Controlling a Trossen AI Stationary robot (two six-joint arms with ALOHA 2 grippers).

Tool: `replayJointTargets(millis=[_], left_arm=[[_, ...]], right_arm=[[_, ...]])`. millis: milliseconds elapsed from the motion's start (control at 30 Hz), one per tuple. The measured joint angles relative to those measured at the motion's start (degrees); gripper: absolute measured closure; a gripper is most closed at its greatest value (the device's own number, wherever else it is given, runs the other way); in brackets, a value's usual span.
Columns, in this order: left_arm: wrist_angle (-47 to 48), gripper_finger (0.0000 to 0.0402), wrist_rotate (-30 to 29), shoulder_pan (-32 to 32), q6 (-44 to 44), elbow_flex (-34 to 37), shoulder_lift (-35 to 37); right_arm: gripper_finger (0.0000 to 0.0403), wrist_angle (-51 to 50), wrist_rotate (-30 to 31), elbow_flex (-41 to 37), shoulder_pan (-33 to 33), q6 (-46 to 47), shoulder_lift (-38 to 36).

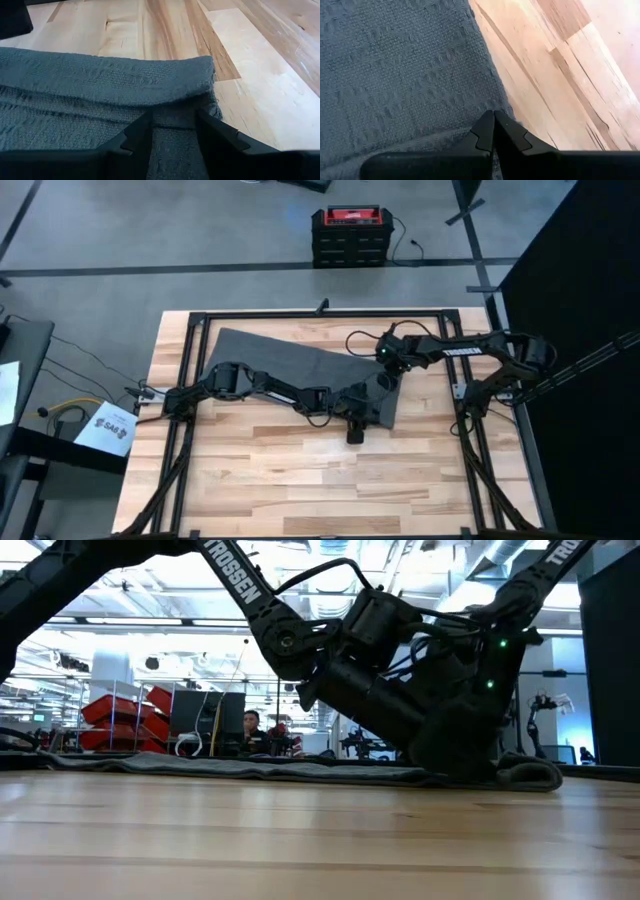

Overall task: Roll towel
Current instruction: Roll the gray towel

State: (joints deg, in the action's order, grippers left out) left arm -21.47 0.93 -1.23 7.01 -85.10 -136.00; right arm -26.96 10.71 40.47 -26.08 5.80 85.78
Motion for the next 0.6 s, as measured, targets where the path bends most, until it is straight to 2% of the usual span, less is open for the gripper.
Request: replayJointTargets(millis=[233,600], left_arm=[[0.0,0.0268,0.0,0.0,0.0,0.0,0.0],[-0.1,0.0268,0.0,0.0,-0.2,0.1,-0.1]], right_arm=[[0.0403,0.9,0.2,0.0,0.2,-0.3,-0.7],[0.0403,-6.3,1.8,-2.3,0.8,1.0,-17.1]])
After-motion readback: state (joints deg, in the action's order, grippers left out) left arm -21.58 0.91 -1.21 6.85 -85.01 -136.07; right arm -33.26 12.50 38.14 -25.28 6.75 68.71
